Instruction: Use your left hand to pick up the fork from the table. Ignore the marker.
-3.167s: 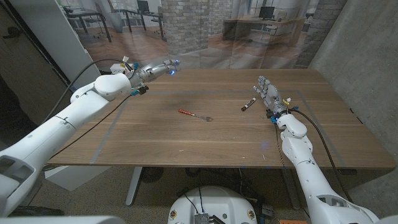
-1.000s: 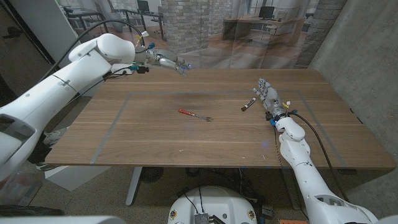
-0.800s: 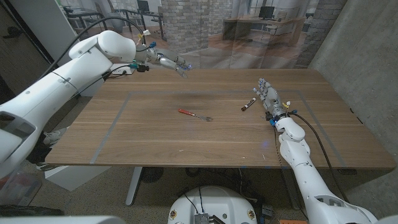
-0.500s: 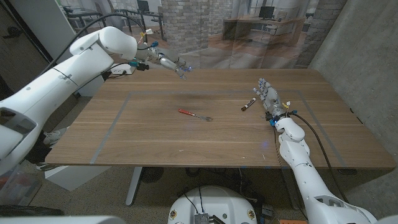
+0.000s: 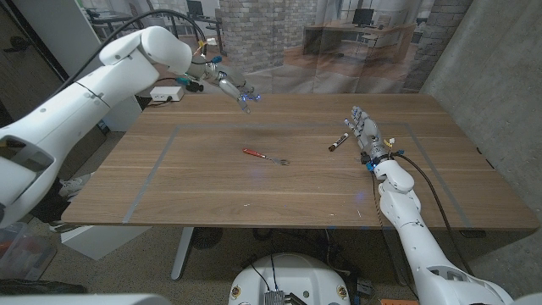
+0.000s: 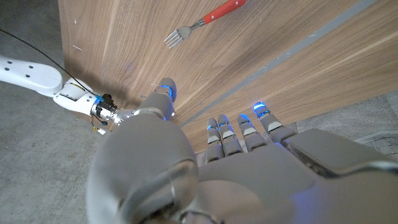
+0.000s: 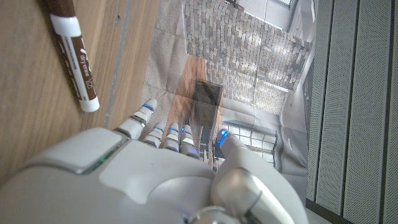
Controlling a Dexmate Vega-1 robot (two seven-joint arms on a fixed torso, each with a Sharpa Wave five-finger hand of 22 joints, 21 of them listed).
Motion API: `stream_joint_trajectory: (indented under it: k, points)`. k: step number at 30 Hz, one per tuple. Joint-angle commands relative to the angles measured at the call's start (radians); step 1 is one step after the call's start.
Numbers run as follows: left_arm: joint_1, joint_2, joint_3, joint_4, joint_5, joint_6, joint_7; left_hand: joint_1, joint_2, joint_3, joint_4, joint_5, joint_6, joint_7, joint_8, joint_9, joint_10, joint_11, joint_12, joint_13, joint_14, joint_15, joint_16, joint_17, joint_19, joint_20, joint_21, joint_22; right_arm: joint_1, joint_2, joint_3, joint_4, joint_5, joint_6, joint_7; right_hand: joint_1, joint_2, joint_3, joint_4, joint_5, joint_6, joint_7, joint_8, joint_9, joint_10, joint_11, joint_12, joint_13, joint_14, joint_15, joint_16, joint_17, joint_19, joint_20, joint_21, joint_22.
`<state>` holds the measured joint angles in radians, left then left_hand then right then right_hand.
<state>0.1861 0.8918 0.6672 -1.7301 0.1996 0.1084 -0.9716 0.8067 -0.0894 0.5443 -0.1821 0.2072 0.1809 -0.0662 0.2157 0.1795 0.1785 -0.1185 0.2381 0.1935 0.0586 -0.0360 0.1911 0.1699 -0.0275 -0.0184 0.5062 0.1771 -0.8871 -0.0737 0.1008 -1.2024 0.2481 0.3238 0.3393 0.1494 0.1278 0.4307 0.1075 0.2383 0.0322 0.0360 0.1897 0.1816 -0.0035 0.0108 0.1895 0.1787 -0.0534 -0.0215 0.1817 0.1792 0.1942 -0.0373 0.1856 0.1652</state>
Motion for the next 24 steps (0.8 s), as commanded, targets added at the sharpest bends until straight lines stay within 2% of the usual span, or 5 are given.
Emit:
stream_joint_trajectory:
  k: [1,2,10,12,24]
  points:
    - [-0.033,-0.012,0.027,0.001,0.089,-0.028,-0.054,0.032,-0.003,-0.009,0.002,0.006,0.017,-0.006,0.004,0.003,0.02,-0.002,0.007,0.003,0.019,-0.018,0.004,0.005,0.021,-0.003,-0.004,0.002,0.018,0.002,-0.006,0.03,-0.001,0.011,0.001,-0.001,-0.006,0.001,-0.002,0.007,0.008,-0.001,0.007,0.003,0.005,0.003,0.003,0.006,0.004,-0.001,0.006,0.002,0.009,-0.014,0.009,0.005]
    - [-0.032,-0.012,0.027,-0.002,0.097,-0.032,-0.054,0.039,-0.004,-0.011,0.003,0.006,0.023,-0.01,0.005,0.003,0.027,0.003,0.009,0.003,0.023,-0.021,0.005,0.005,0.023,-0.004,-0.005,0.002,0.02,0.003,-0.006,0.032,0.0,0.011,0.002,-0.001,-0.006,0.001,-0.002,0.007,0.008,-0.001,0.007,0.003,0.005,0.003,0.003,0.006,0.004,0.0,0.006,0.002,0.01,-0.014,0.009,0.005]
    - [-0.009,-0.009,0.018,-0.031,0.162,-0.078,-0.025,0.082,-0.013,-0.028,0.008,0.005,0.059,-0.02,0.012,0.005,0.069,-0.005,0.019,0.007,0.047,-0.036,0.009,0.005,0.039,-0.01,-0.013,0.003,0.028,0.003,-0.008,0.045,0.001,0.015,0.003,-0.003,-0.006,0.0,-0.002,0.008,0.011,-0.002,0.007,0.003,0.007,0.002,0.003,0.006,0.006,0.0,0.006,0.002,0.011,-0.015,0.009,0.005]
    - [-0.003,-0.008,0.016,-0.039,0.181,-0.091,-0.016,0.095,-0.015,-0.036,0.01,0.005,0.065,-0.021,0.011,0.005,0.079,-0.015,0.021,0.008,0.052,-0.06,0.009,0.005,0.041,-0.011,-0.017,0.004,0.028,0.003,-0.008,0.047,0.0,0.016,0.001,-0.003,-0.006,0.0,-0.002,0.008,0.012,-0.001,0.007,0.003,0.007,0.003,0.003,0.006,0.006,0.0,0.007,0.002,0.011,-0.014,0.009,0.005]
    - [0.058,0.002,-0.016,-0.084,0.281,-0.163,0.053,0.126,-0.025,-0.068,0.019,0.008,0.094,-0.018,0.012,0.008,0.126,-0.026,0.037,0.018,0.077,-0.077,0.011,0.005,0.054,-0.006,-0.027,0.006,0.029,0.005,-0.005,0.057,0.002,0.021,-0.003,-0.004,-0.006,0.0,-0.003,0.009,0.016,0.0,0.008,0.003,0.014,0.003,0.004,0.006,0.009,0.0,0.007,0.001,0.017,-0.015,0.01,0.005]
